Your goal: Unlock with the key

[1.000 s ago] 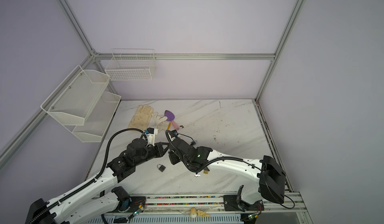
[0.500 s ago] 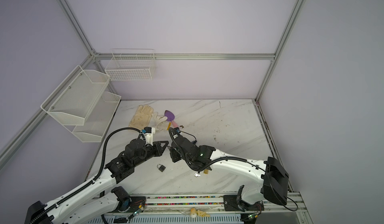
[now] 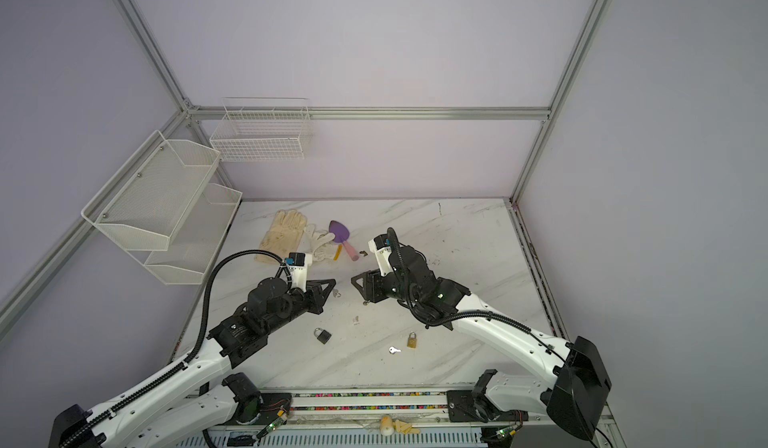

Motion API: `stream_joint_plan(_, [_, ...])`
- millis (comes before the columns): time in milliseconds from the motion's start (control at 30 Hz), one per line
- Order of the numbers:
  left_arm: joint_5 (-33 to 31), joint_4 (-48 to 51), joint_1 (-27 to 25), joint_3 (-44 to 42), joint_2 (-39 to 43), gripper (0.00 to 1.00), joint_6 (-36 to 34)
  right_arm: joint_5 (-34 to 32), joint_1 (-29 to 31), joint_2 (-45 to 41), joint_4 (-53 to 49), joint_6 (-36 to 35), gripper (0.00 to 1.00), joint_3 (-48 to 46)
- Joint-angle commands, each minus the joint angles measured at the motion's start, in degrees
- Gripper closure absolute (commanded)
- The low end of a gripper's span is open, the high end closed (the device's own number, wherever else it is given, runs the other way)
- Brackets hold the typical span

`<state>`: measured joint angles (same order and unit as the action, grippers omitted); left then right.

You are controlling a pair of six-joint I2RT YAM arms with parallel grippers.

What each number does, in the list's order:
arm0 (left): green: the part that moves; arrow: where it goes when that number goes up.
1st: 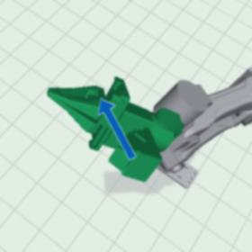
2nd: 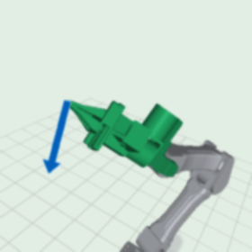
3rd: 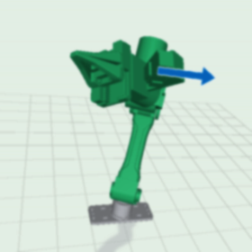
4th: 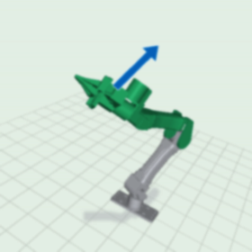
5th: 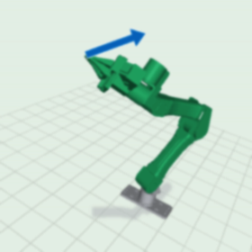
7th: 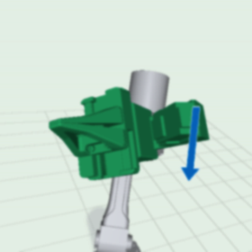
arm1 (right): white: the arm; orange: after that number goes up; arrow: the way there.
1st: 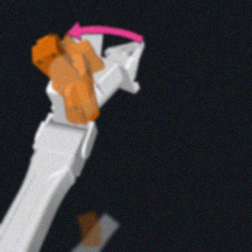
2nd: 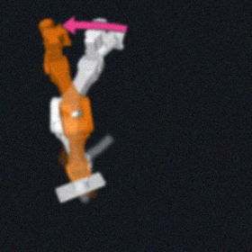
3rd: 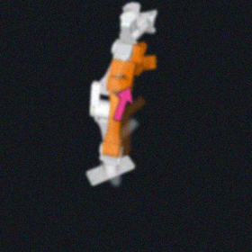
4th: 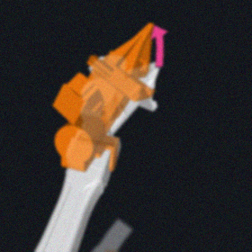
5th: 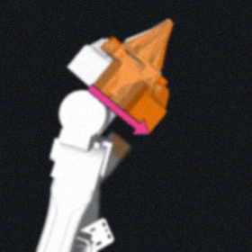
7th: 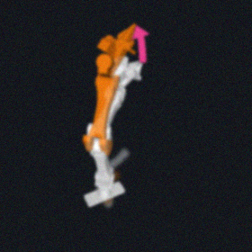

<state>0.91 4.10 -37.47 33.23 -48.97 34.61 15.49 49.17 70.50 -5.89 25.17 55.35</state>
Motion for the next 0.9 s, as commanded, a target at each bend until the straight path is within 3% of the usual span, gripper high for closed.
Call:
stream_joint_plan(0, [1.4,-5.5,0.8,6.4,0.9,1.00,-2.7,11.6,-0.1,0.1,8.1,-1.6,0.46,-2.2])
stream_joint_plan(500, [12.5,-20.6,4.4,6.7,-1.4,1.00,4.6,29.9,-9.2,2.6,31.8,6.1,0.48,-8.4])
stream_joint_plan(867, [18.1,-24.4,4.4,8.0,-4.2,1.00,6.4,33.3,-9.3,6.9,39.2,9.5,0.50,-8.0])
